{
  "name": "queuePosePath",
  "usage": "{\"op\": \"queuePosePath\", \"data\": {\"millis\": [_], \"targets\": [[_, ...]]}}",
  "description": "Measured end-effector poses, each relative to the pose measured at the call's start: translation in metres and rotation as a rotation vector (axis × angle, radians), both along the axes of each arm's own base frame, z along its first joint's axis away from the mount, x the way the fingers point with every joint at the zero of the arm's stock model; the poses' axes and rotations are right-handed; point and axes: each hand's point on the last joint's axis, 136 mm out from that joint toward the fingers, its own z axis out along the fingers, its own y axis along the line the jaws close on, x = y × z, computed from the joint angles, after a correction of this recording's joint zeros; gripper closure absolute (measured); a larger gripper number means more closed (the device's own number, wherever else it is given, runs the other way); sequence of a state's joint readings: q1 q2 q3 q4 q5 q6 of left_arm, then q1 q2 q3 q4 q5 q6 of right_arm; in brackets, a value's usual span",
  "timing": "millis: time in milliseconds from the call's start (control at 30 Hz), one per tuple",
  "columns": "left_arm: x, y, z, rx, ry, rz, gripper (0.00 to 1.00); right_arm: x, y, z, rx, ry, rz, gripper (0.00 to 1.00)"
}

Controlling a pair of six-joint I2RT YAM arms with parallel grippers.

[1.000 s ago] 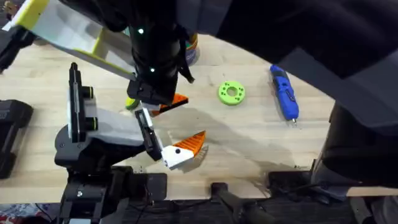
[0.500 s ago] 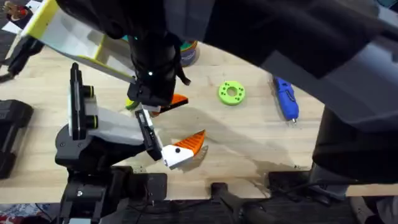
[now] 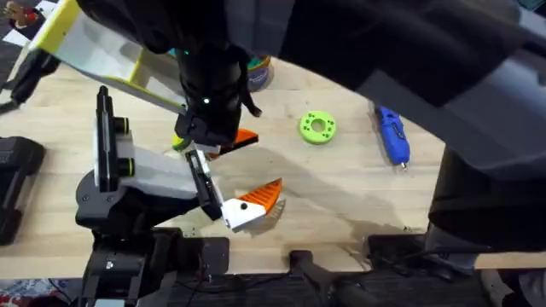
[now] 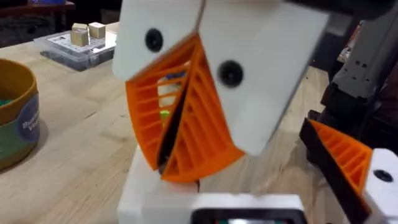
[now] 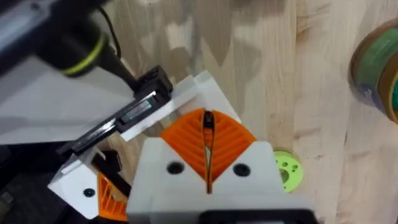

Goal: Pick up the gripper from the table and insert it into the empty holder that is missing its gripper. Then pick up a screw, insert it into the mounting hole, and use the screwdriver to tighten it. Finally, clean up the table by picking up the vegetable and placing it into the bucket.

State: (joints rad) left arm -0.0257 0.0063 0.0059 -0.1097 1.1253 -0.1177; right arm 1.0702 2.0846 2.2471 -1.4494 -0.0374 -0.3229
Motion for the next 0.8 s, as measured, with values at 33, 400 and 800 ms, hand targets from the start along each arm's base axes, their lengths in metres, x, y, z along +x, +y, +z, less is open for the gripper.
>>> {"op": "queuePosePath", "data": {"millis": [33, 400, 800], "targets": [[0.0, 0.0, 0.0, 0.0, 0.0, 0.0, 0.014, 0.0, 0.0, 0.0, 0.0, 0.0, 0.0, 0.996], [0.0, 0.0, 0.0, 0.001, -0.002, -0.003, 0.014, 0.015, -0.008, 0.002, -0.015, -0.039, -0.022, 0.009], [0.0, 0.0, 0.0, 0.004, -0.01, 0.0, 0.014, 0.017, -0.005, 0.012, 0.024, -0.056, -0.029, 0.005]]}}
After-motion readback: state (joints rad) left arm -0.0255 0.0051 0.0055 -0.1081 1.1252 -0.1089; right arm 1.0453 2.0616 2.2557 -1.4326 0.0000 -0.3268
